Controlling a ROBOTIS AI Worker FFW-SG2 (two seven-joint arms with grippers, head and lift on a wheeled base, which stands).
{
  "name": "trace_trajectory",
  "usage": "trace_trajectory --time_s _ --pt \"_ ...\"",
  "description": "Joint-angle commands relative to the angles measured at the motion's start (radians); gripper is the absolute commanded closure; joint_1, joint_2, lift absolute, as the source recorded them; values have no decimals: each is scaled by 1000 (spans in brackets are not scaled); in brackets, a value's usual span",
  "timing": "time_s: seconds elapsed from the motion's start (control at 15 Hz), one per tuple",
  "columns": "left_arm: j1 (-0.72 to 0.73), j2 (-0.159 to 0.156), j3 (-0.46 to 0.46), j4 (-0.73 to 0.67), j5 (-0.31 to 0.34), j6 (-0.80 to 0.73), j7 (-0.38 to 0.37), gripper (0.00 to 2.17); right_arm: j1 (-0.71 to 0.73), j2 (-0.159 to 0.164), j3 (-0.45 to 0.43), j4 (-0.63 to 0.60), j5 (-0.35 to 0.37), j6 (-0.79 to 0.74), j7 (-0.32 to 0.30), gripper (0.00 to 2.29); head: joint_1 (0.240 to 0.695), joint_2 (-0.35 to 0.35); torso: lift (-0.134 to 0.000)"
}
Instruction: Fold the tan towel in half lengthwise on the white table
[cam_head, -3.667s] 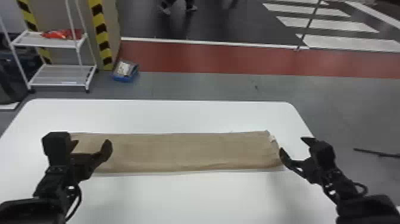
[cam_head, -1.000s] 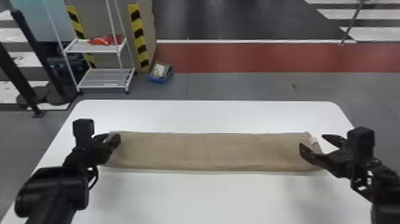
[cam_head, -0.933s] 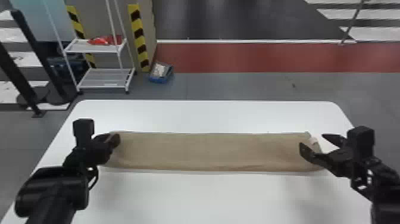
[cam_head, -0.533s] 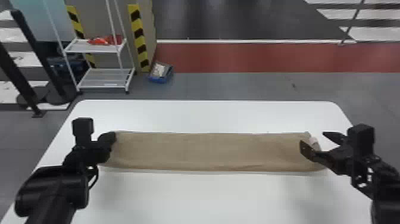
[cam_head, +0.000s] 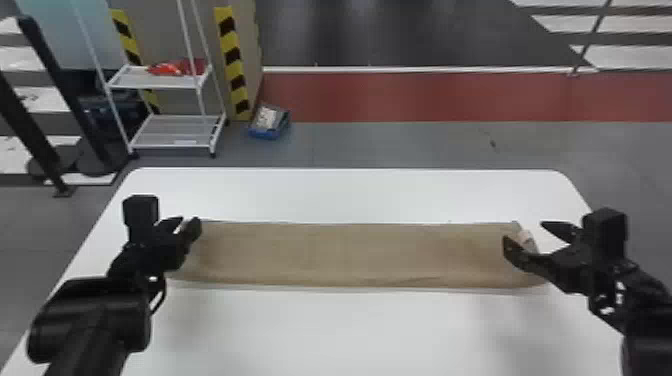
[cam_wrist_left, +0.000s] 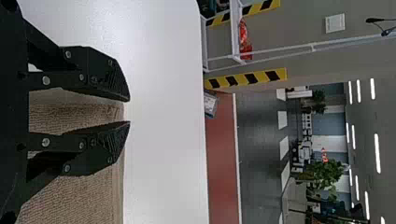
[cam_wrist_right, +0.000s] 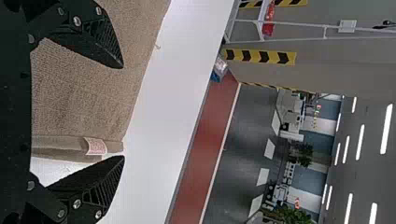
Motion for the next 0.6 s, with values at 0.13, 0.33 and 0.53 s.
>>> trace_trajectory --time_s 0.13,0.33,0.53 --pt "-26 4 -5 42 -36 2 -6 329 0 3 0 1 0 -5 0 218 695 13 -57" --pt "-43 11 -8 78 -38 5 -1 414 1 3 3 1 0 -17 0 218 695 14 -57" --pt "-48 21 -8 92 -39 5 -1 414 1 1 11 0 -2 -23 0 218 695 20 -57"
